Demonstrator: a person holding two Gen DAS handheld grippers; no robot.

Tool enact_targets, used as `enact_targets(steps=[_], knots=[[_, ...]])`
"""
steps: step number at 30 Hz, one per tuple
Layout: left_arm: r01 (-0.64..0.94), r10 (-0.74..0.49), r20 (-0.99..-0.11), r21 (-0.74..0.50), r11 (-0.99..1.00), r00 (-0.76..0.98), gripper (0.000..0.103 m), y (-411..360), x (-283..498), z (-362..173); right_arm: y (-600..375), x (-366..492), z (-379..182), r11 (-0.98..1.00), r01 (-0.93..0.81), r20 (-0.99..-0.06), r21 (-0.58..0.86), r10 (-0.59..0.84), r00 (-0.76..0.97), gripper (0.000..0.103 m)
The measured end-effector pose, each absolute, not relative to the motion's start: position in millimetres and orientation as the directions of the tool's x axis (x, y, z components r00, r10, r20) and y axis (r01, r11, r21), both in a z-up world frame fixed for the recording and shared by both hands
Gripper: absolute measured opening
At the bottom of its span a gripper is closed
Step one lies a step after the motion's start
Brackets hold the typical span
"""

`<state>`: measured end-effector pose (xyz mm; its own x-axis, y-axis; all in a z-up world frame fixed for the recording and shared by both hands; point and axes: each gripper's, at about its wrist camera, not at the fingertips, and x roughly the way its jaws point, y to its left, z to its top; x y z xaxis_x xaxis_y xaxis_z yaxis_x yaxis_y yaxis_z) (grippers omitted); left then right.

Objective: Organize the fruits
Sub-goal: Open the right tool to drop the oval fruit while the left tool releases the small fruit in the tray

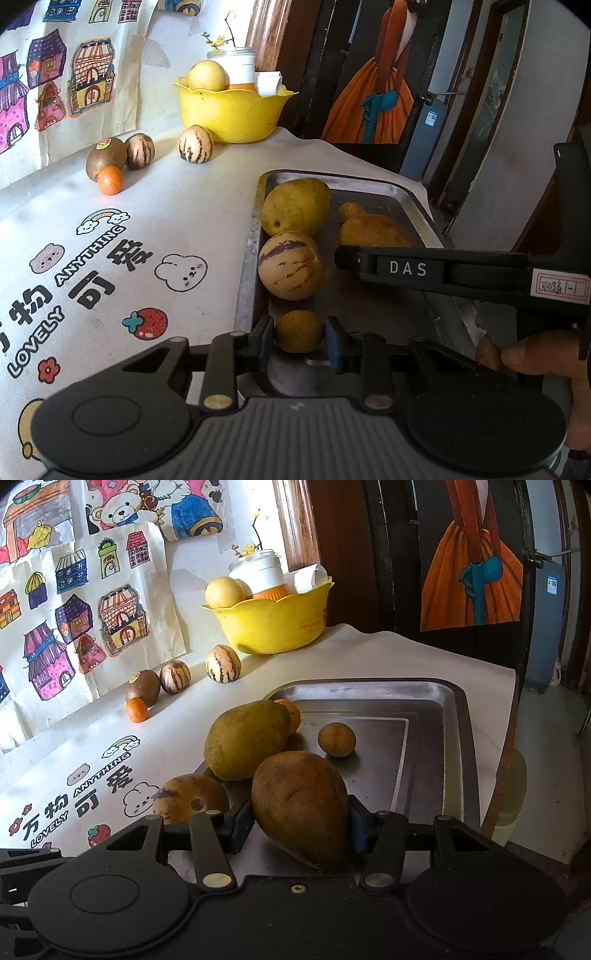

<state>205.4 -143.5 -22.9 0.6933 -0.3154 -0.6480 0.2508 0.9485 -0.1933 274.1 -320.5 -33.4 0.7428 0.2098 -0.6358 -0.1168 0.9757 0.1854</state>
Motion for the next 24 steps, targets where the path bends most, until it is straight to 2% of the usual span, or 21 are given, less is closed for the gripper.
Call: enact_targets(steps=[2, 7, 11, 14, 16, 19, 21, 24], knots=[[0.259, -0.321, -0.644, -0.192, 0.947, 0.694, 0.035, -142, 204, -22, -321, 273, -32, 0.977, -0.111, -0.630, 0.182, 0.203, 0.749, 0.057], [0.274, -0.338, -0.622, -0.201, 0.941, 0.706, 0.051, -138, 196, -15, -329, 267, -23, 0.976, -0.091, -0.607, 0.196, 0.194, 0.770, 0.064], [0.260, -0.328, -0.605, -0.201, 0.945, 0.726, 0.058, -132, 188, -5, -334, 258, -8, 0.978, -0.078, -0.578, 0.193, 0.178, 0.796, 0.071], [0.233, -0.316, -0.590, -0.215, 0.948, 0.743, 0.073, -124, 181, 4, -337, 246, 8, 0.978, -0.066, -0.549, 0.198, 0.167, 0.819, 0.078], [0.204, -0.301, -0.577, -0.229, 0.952, 0.759, 0.087, -117, 176, 13, -339, 236, 21, 0.979, -0.062, -0.525, 0.194, 0.157, 0.836, 0.088], [0.184, -0.291, -0.570, -0.238, 0.954, 0.769, 0.097, -107, 169, 28, -341, 218, 45, 0.983, -0.067, -0.504, 0.171, 0.145, 0.851, 0.098], [0.169, -0.278, -0.561, -0.239, 0.956, 0.780, 0.101, -98, 162, 41, -341, 203, 65, 0.987, -0.079, -0.492, 0.141, 0.139, 0.860, 0.102], [0.161, -0.279, -0.553, -0.253, 0.954, 0.785, 0.102, -84, 154, 62, -342, 176, 98, 0.992, -0.101, -0.473, 0.072, 0.123, 0.873, 0.102]])
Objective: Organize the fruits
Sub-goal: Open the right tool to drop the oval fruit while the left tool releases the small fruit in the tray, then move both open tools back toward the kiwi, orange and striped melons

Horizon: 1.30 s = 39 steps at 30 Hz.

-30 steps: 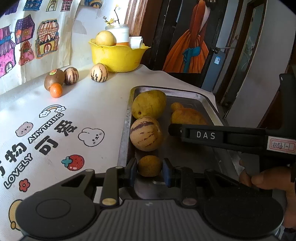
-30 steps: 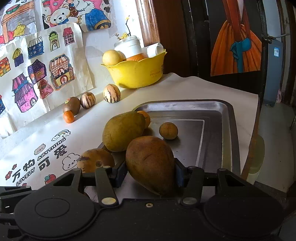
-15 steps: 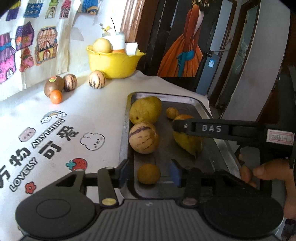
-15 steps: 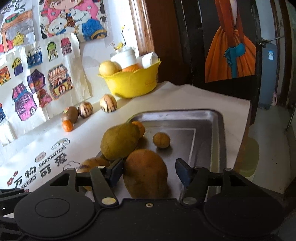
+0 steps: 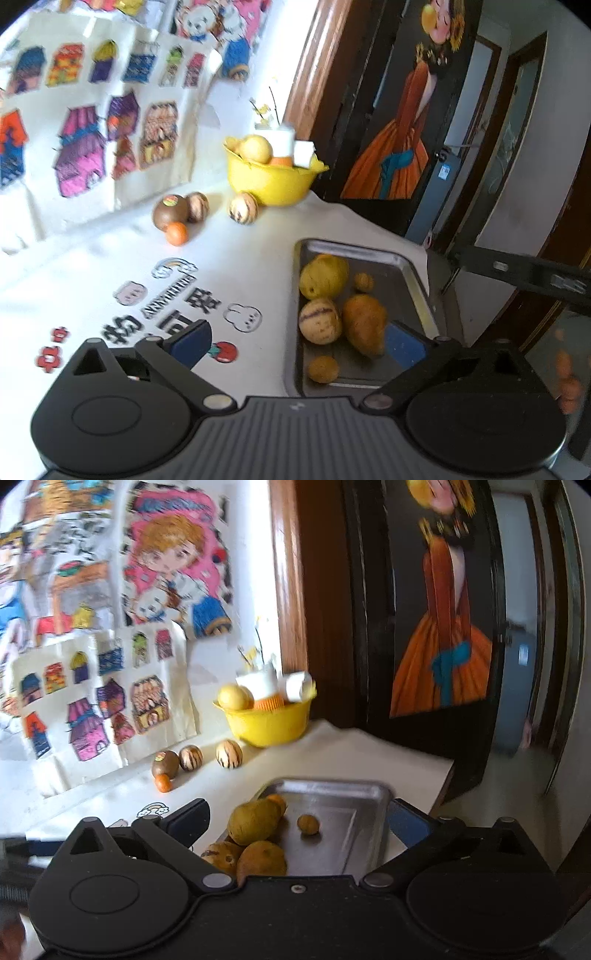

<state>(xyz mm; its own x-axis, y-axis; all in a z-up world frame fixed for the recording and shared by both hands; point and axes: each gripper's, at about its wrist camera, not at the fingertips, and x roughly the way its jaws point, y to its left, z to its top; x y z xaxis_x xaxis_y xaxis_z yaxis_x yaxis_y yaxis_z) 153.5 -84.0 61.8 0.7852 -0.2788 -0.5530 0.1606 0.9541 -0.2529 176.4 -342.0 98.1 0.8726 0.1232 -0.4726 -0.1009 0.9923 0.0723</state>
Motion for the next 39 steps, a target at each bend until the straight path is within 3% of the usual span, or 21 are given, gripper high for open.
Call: enact_targets(steps=[9, 17, 22, 26, 32, 39], knots=[[0.219, -0.318, -0.583, -0.236, 0.947, 0.748, 0.102, -40, 119, 116, -328, 98, 183, 0.983, -0.185, -0.538, -0.016, 0.147, 0.830, 0.102], [0.282, -0.311, -0.624, -0.149, 0.948, 0.717, 0.102, -9, 102, 183, -281, 74, 255, 0.954, -0.250, -0.704, 0.168, 0.293, 0.646, 0.102], [0.231, -0.275, -0.571, -0.151, 0.961, 0.773, 0.102, 22, 102, 249, -242, 92, 318, 0.940, -0.265, -0.654, 0.216, 0.341, 0.676, 0.102], [0.180, -0.191, -0.521, -0.071, 0.981, 0.832, 0.103, 38, 111, 283, -210, 120, 355, 0.909, -0.356, -0.572, 0.214, 0.413, 0.709, 0.102], [0.117, -0.063, -0.562, 0.061, 0.991, 0.825, 0.103, 56, 144, 257, -176, 195, 347, 0.873, -0.404, -0.583, 0.273, 0.484, 0.653, 0.103], [0.126, -0.118, -0.644, -0.034, 0.991, 0.756, 0.103, 64, 197, 191, -157, 298, 275, 0.879, -0.355, -0.688, 0.319, 0.472, 0.551, 0.103]])
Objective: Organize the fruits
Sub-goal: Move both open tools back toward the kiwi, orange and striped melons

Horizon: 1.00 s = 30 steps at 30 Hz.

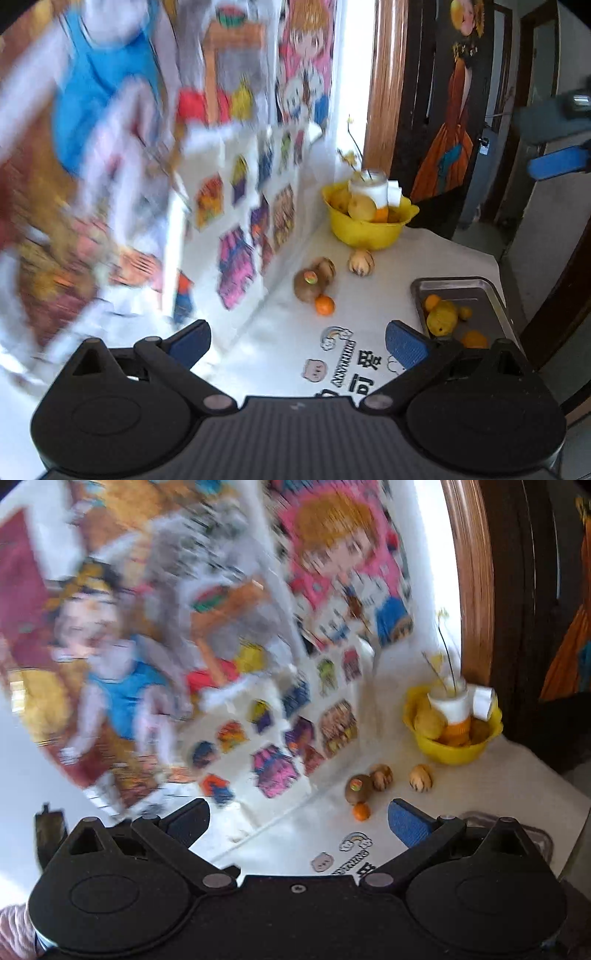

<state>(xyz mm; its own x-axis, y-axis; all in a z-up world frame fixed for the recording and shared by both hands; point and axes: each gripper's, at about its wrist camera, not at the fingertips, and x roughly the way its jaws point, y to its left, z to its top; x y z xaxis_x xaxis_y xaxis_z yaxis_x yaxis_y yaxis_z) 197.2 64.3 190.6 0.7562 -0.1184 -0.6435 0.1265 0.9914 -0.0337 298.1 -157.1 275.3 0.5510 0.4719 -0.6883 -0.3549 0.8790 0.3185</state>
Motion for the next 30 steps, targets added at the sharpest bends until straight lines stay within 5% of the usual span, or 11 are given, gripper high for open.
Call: enact_targets(steps=[17, 30], knots=[[0.117, -0.171, -0.656, -0.125, 0.985, 0.735, 0.103, 20, 311, 42, -193, 491, 77, 0.879, -0.143, -0.803, 0.455, 0.475, 0.361, 0.102], [0.038, -0.079, -0.620, -0.079, 0.996, 0.780, 0.101, 1, 345, 9, -162, 544, 18, 0.816, -0.016, -0.773, 0.578, 0.553, 0.311, 0.098]])
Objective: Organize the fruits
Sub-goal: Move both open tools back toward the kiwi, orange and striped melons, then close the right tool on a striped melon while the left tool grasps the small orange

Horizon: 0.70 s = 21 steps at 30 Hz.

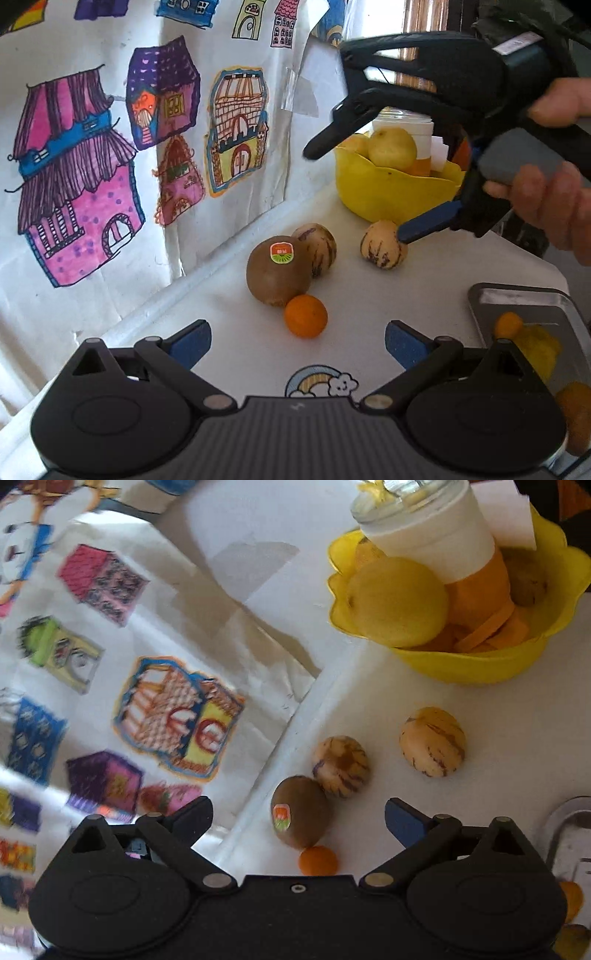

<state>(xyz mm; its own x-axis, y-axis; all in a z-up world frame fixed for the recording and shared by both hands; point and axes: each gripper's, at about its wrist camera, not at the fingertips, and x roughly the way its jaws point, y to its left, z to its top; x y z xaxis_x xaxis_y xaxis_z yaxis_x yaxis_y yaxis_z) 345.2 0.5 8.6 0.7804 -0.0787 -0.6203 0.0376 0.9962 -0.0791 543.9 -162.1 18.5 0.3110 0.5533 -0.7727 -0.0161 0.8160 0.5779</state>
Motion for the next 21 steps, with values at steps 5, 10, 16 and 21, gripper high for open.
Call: enact_targets(steps=[5, 10, 16, 21], knots=[[0.021, -0.076, -0.628, -0.095, 0.995, 0.775, 0.091, 1, 354, 0, -152, 554, 0, 0.835, 0.035, -0.801, 0.549, 0.514, 0.307, 0.093], [0.017, -0.098, -0.624, -0.135, 0.991, 0.775, 0.079, 5, 359, -8, -149, 561, -12, 0.832, 0.074, -0.803, 0.550, 0.502, 0.322, 0.087], [0.017, -0.126, -0.617, -0.179, 0.984, 0.776, 0.068, 5, 365, -15, -145, 568, -26, 0.815, 0.139, -0.802, 0.562, 0.496, 0.333, 0.078], [0.005, -0.131, -0.617, -0.202, 0.979, 0.776, 0.063, 7, 371, -19, -143, 570, -34, 0.816, 0.174, -0.811, 0.552, 0.475, 0.343, 0.071]])
